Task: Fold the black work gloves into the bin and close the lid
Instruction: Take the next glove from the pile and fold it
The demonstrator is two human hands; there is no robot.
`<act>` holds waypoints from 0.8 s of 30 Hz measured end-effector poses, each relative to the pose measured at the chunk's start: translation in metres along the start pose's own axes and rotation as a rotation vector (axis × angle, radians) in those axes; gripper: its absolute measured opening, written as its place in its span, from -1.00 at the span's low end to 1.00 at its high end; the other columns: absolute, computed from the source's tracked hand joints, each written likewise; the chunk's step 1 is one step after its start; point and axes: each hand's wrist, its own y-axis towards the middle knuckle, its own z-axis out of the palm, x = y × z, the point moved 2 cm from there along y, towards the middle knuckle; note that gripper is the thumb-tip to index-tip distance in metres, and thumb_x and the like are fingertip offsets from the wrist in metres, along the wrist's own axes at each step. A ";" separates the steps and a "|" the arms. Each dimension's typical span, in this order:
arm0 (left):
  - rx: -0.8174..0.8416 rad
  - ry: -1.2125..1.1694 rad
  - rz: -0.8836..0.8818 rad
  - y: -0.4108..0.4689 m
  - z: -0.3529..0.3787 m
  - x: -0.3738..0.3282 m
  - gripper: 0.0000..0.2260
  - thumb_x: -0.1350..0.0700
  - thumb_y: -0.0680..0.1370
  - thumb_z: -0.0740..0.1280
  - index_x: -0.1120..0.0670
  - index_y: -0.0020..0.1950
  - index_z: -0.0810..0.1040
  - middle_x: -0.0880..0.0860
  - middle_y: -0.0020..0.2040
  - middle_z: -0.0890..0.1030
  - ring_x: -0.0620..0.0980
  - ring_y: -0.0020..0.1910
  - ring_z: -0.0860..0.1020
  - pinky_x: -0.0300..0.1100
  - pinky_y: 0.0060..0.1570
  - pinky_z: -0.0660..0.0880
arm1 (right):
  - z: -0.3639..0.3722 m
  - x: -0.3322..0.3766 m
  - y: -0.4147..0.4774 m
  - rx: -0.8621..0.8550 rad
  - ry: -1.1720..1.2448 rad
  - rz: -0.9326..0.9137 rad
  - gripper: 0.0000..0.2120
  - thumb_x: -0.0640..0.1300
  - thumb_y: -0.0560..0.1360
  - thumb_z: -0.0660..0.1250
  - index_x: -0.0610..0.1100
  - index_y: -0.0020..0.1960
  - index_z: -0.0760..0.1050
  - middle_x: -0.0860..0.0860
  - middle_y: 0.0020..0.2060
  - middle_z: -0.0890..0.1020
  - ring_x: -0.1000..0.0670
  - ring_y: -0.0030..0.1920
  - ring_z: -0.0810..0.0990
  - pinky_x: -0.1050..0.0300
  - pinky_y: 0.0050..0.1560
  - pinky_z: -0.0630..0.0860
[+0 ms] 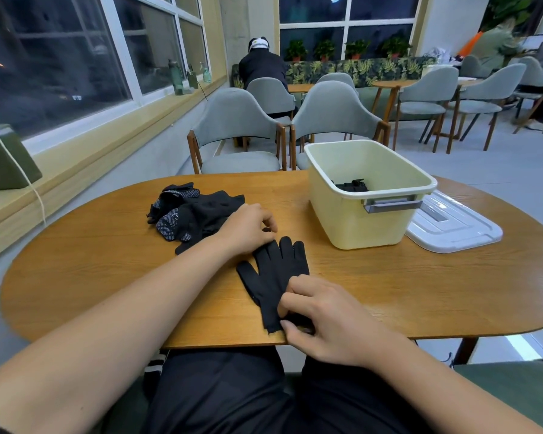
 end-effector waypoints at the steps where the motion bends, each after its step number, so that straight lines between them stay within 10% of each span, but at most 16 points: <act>1: -0.002 -0.014 0.009 0.001 0.002 -0.001 -0.94 -0.02 0.58 0.51 -0.11 0.04 0.71 -0.14 0.03 0.56 -0.07 0.09 0.47 -0.07 0.09 0.49 | 0.000 0.000 0.000 -0.001 0.001 -0.001 -0.89 0.02 0.63 0.35 -0.01 0.03 0.55 0.09 -0.09 0.46 0.04 -0.08 0.45 0.04 -0.06 0.46; 24: 0.129 -0.072 0.011 0.010 0.012 -0.032 -0.93 0.01 0.54 0.53 -0.01 -0.07 0.74 -0.11 0.07 0.64 -0.04 0.23 0.44 -0.15 0.13 0.38 | 0.001 0.000 0.000 -0.008 -0.003 -0.001 -0.89 0.02 0.62 0.35 -0.01 0.04 0.55 0.10 -0.10 0.45 0.04 -0.09 0.44 0.07 -0.07 0.45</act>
